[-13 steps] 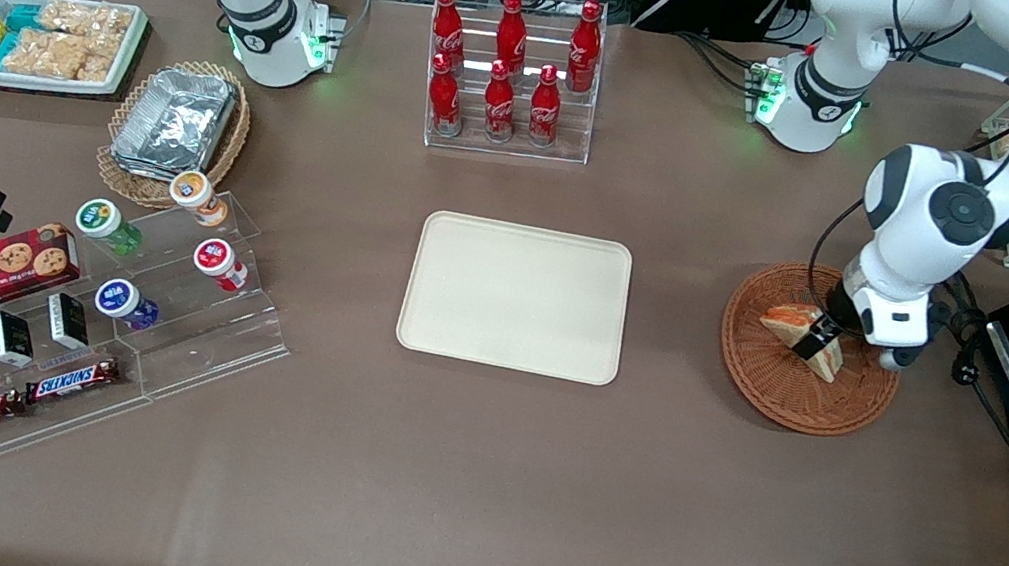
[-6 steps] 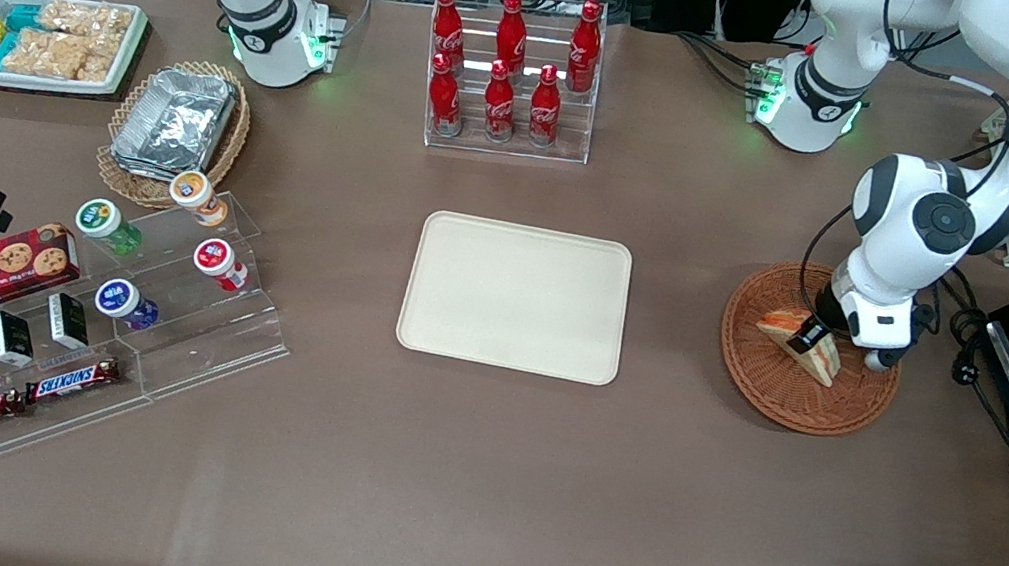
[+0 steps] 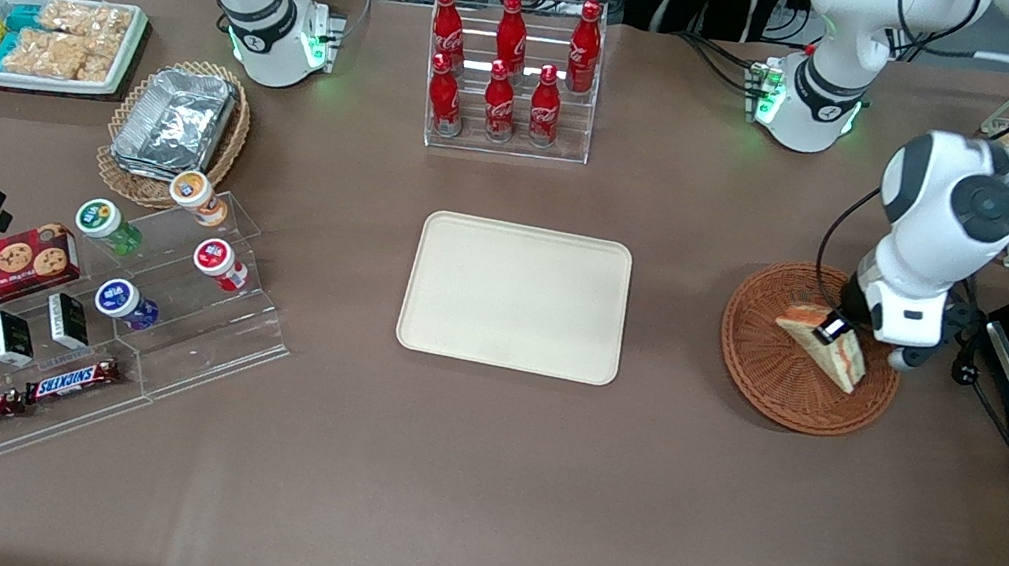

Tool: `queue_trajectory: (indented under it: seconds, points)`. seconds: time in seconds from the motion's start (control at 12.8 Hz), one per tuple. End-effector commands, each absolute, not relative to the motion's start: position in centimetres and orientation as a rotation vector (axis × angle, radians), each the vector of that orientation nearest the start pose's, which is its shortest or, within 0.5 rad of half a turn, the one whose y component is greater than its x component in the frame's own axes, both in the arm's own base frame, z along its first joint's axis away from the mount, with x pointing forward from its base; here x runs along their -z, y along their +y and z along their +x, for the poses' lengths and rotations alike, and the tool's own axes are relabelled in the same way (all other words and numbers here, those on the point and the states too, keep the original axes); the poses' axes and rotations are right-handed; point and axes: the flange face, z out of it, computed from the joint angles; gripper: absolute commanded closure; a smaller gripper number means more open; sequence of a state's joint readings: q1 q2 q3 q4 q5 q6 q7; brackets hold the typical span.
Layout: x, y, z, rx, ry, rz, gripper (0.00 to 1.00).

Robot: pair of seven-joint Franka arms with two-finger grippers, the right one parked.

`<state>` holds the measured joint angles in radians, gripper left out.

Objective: Place sandwich from basket to tray
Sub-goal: 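Lift the sandwich and carry it with the left gripper over the cream tray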

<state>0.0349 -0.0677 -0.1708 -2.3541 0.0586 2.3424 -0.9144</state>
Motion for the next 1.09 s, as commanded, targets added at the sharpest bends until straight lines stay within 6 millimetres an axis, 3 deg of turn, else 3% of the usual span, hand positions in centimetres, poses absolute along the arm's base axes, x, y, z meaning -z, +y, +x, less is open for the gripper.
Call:
queue_trajectory:
  seconds: [0.0, 0.16, 0.47, 0.7, 1.02]
  points:
    - [-41.6, -13.2, 50.5, 0.134, -0.946, -2.952, 1.0]
    - [-44.3, -19.9, 50.5, 0.143, -0.802, -3.013, 1.0]
    - [-42.7, -29.2, 48.6, 0.144, -0.493, -3.118, 1.0]
    - [-35.8, -35.0, 48.5, 0.178, -0.149, -3.087, 1.0]
    - [-27.1, -41.4, 46.7, 0.259, -0.039, -3.035, 1.0]
